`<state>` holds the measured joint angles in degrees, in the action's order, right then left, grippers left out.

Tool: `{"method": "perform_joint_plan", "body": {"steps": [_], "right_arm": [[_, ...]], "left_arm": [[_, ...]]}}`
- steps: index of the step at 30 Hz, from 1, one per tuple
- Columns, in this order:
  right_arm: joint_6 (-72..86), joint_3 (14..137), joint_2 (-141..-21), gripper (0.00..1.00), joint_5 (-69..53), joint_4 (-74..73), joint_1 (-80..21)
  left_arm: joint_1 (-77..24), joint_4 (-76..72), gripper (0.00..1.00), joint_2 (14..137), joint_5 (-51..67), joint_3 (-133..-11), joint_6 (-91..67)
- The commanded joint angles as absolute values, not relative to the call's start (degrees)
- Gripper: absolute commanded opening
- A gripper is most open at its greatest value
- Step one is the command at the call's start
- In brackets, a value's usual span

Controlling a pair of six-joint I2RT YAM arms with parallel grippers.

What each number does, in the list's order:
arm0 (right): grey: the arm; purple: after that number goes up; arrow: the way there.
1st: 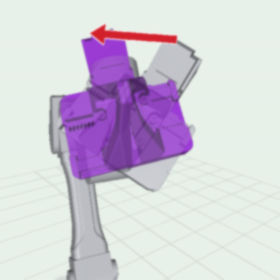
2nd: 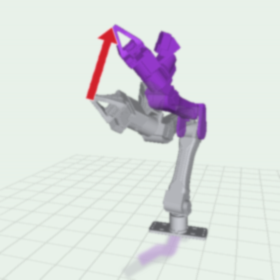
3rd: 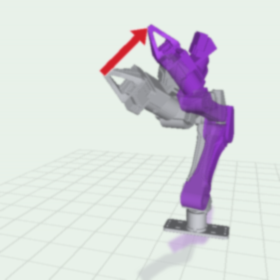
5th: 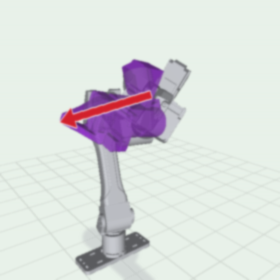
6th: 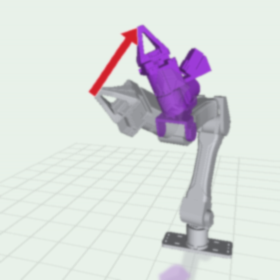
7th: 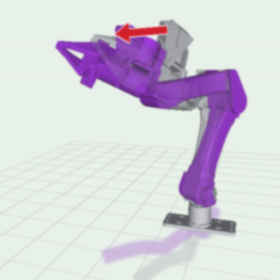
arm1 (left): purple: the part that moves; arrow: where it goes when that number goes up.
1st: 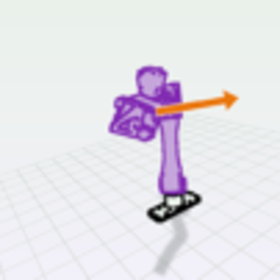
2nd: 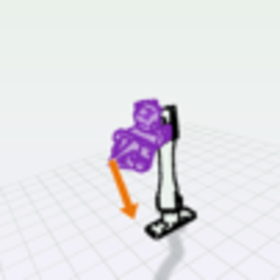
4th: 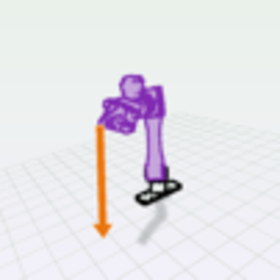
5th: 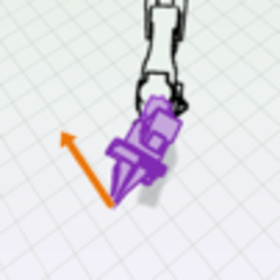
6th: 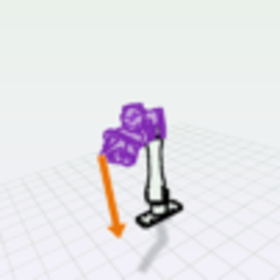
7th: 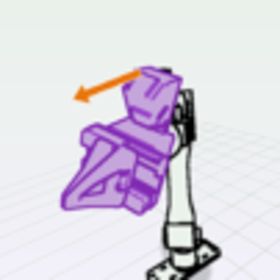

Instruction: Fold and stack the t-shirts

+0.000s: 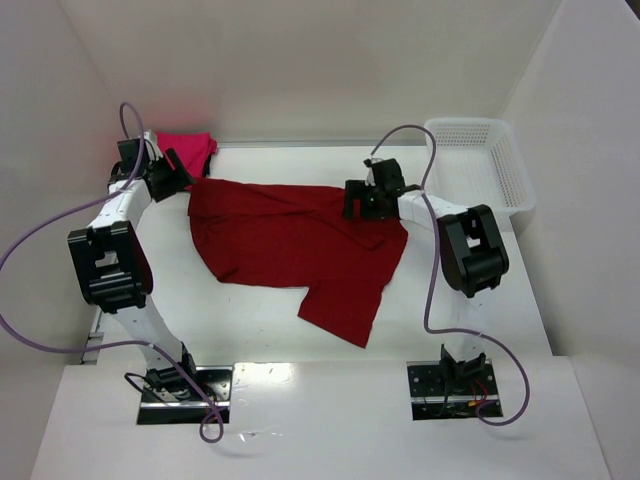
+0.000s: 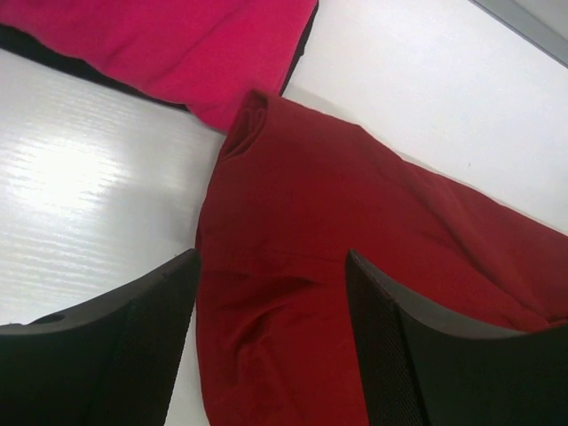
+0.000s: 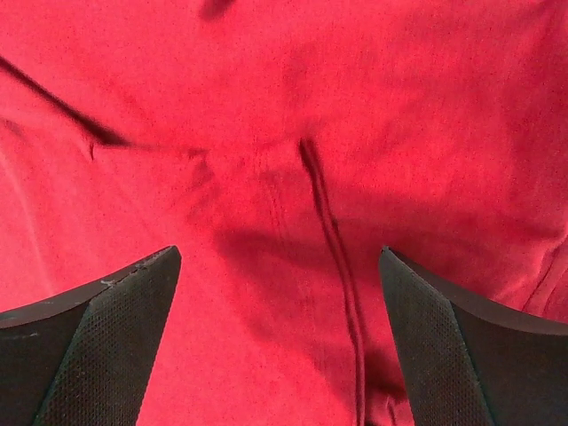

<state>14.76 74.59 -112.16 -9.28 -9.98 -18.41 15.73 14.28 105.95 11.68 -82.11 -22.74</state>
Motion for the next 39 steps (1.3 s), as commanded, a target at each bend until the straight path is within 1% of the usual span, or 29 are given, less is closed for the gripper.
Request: {"method": "perform_joint_plan", "body": {"steps": [1,3,7,8,10,11,13,15,18,22,23,25,26,31,33,39], "right_arm": [[12.74,79.1,-113.29,0.97,-7.91,-7.12,-18.81],[12.22,81.2,-115.13,0.97,-7.38,-7.12,-18.81],[12.22,84.02,-118.03,0.92,-7.38,-7.64,-18.81],[12.22,84.72,-118.56,0.86,-7.38,-7.65,-19.42],[12.22,84.73,-119.27,0.78,-7.38,-7.65,-19.95],[12.22,84.73,-119.27,0.76,-7.38,-7.65,-20.56],[12.22,84.03,-119.27,0.74,-7.38,-7.65,-20.57],[12.22,83.5,-119.27,0.68,-7.38,-7.65,-20.57],[12.22,82.88,-119.27,0.62,-8.0,-7.12,-20.57],[12.22,82.88,-119.79,0.51,-8.61,-7.12,-20.57],[12.22,82.88,-119.79,0.44,-9.31,-7.12,-20.57],[12.22,82.35,-119.79,0.38,-9.32,-7.12,-20.57],[12.22,82.35,-119.79,0.34,-9.84,-7.12,-20.57],[12.74,81.83,-116.38,0.21,-12.04,-8.17,-21.09],[12.74,79.64,-114.62,0.17,-14.31,-8.17,-21.09],[13.27,72.61,-106.8,0.17,-22.4,-8.17,-23.46]], "left_arm": [[15.64,11.69,0.74,105.64,13.89,-84.64,-22.06],[15.64,11.69,0.74,105.12,13.89,-84.64,-21.53],[15.64,11.69,0.75,105.12,14.5,-84.64,-20.92],[15.64,12.21,0.75,105.12,14.5,-84.64,-20.4],[15.64,12.22,0.75,105.12,13.97,-84.64,-20.39],[15.64,12.22,0.75,105.12,13.97,-84.64,-20.39],[15.64,12.22,0.75,104.6,13.97,-84.64,-19.86],[15.64,12.74,0.75,104.59,13.97,-84.64,-19.86],[15.64,12.74,0.75,104.59,13.97,-84.64,-19.86],[15.64,12.74,0.75,104.06,13.97,-84.64,-19.86],[15.64,12.74,0.75,104.06,13.97,-84.64,-19.86],[15.64,12.74,0.75,103.54,13.97,-84.64,-19.86],[15.64,13.27,0.75,103.54,13.97,-84.64,-19.86],[15.64,13.27,0.75,103.01,13.97,-84.11,-19.86],[15.64,13.27,0.75,103.01,13.97,-84.11,-19.86],[15.64,12.74,0.75,103.01,15.11,-84.11,-20.39]]}}
